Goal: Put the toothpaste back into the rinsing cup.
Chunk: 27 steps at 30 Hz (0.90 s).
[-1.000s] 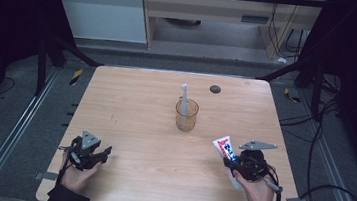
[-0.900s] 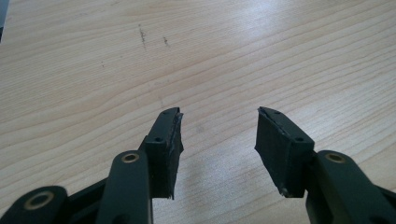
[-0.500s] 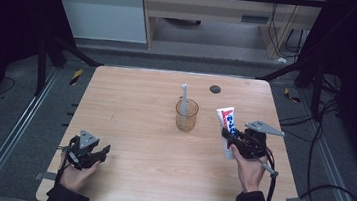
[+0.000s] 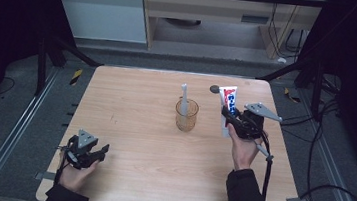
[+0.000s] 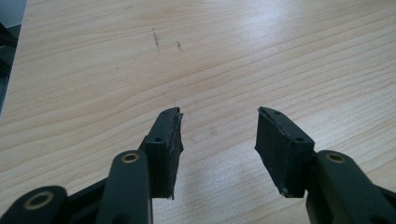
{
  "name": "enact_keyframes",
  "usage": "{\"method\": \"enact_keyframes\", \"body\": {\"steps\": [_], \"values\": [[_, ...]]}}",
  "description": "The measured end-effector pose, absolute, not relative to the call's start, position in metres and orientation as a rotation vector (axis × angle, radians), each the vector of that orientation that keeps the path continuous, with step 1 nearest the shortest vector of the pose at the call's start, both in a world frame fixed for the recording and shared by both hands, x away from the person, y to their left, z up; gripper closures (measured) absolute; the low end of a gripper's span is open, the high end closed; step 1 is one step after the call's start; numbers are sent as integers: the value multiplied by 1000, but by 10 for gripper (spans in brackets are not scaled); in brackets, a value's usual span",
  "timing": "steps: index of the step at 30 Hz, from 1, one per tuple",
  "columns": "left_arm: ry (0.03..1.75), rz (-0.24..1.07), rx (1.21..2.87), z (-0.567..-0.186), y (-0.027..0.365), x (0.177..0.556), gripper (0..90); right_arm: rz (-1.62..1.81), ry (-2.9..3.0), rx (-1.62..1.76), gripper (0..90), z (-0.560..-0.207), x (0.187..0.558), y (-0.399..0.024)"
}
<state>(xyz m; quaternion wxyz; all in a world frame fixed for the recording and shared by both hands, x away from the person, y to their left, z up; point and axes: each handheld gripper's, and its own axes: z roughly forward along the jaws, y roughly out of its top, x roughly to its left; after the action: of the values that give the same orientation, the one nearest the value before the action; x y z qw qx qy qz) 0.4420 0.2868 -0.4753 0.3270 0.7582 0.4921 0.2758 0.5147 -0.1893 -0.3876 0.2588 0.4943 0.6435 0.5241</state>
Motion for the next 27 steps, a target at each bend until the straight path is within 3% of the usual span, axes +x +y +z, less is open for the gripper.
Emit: {"method": "enact_keyframes", "body": {"steps": [27], "values": [[1294, 722, 1977, -475, 289, 443, 496, 1527, 1544, 1310, 691, -376, 566, -162]]}}
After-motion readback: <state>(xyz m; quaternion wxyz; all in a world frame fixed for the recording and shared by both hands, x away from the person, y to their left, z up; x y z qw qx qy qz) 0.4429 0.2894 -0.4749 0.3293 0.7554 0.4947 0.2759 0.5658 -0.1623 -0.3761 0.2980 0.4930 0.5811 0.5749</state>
